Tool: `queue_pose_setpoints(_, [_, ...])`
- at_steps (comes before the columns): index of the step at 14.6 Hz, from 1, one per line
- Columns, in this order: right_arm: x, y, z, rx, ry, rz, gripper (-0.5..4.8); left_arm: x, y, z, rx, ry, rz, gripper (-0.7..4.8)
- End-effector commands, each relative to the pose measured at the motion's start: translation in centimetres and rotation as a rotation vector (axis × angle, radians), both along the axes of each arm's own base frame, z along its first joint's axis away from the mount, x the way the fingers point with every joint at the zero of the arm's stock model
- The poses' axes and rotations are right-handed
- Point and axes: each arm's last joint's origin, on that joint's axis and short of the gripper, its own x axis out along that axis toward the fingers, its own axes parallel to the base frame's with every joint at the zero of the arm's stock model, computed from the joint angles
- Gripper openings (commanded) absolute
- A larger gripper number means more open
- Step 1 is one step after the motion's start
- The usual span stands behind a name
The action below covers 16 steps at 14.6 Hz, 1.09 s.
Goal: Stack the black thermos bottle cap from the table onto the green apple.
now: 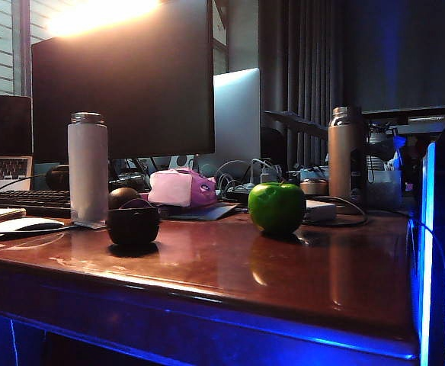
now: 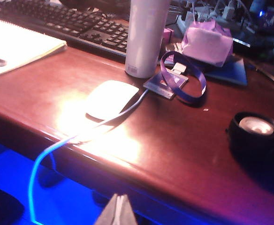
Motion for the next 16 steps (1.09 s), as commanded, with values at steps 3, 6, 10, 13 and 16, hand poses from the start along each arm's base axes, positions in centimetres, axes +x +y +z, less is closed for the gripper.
queue_pose_setpoints(3, [0.0,0.0,-0.1,0.019,0.005,-0.005,-0.01,0.0,0.0,-0.3,0.044,0.016,-0.004,-0.05])
queue_pose_setpoints(6, [0.0,0.0,0.0,0.061,-0.002,-0.009,-0.01,-0.1,0.0,0.2,-0.078,0.011,0.013,-0.05])
queue_pose_setpoints(10, [-0.2,-0.1,1.9,0.066,-0.067,-0.030,-0.01,-2.1,0.0,8.3,-0.107,-0.213,0.053,-0.05])
queue_pose_setpoints(13, [-0.7,-0.1,5.6,0.149,-0.157,-0.048,-0.01,-1.5,0.1,15.3,-0.003,-0.217,0.053,-0.05])
queue_pose_setpoints(16, [0.5,0.0,9.0,0.125,-0.151,-0.027,-0.01,3.5,-0.2,21.7,0.145,0.012,-0.166,-0.05])
